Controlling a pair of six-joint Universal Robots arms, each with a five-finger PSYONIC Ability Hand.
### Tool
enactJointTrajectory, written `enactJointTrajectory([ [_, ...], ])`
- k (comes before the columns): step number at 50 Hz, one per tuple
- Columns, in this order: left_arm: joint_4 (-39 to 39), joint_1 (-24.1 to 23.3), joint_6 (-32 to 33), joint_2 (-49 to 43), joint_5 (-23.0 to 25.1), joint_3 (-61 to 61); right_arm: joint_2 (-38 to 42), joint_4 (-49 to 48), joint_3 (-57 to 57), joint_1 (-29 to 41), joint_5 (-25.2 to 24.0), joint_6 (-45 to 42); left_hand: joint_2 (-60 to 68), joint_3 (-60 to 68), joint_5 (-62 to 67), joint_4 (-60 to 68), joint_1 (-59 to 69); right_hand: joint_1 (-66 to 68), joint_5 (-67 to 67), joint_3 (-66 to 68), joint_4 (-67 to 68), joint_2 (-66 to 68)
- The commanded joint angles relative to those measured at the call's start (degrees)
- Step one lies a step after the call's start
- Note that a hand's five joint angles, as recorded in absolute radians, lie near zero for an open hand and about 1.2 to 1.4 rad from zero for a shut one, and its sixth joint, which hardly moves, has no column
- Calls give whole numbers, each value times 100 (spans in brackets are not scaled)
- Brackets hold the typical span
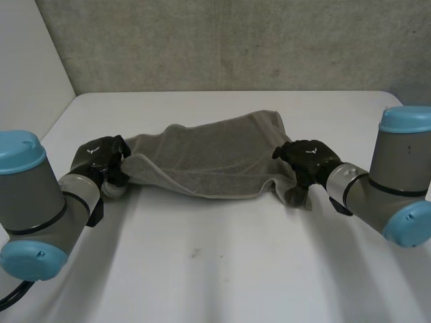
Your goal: Fold the towel.
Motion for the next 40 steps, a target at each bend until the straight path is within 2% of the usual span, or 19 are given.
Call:
enactJointTrajectory([
  [1,-9,-3,0,79,13,39,-296,-306,575,-1,200,779,1021,1028,1097,1021,1147,-491,-406,-497,-569,-500],
  [12,-18,41,-9,264,13,13,-200,-1071,760,253,683,1835,1021,1028,1097,1021,1147,-491,-406,-497,-569,-500],
  [20,-18,41,-9,256,13,4,186,-1545,506,640,1016,2055,1021,1028,1097,1021,1147,-491,-406,-497,-569,-500],
  [29,0,41,-9,247,13,4,697,-1616,163,843,1105,2389,1021,1028,1097,1021,1147,-491,-406,-497,-569,-500],
  [32,0,41,-9,238,13,13,943,-1652,-22,913,1281,2416,1021,1028,1097,1021,1147,-449,-364,-455,-527,-458],
  [36,0,50,-9,220,13,13,1180,-1783,-259,931,1824,2258,1021,1028,1097,1021,1147,438,524,433,360,430],
  [37,0,50,-9,220,13,13,1180,-1783,-259,931,1826,2257,1021,1028,1097,1021,1147,442,528,437,364,434],
  [39,0,50,-9,229,13,4,1180,-1958,-286,931,2158,2022,1021,1028,1097,1021,1147,1497,1583,1491,1419,1488],
  [40,0,50,-9,229,13,4,1180,-1959,-286,931,2160,2020,1021,1028,1097,1021,1147,1502,1588,1496,1424,1494],
])
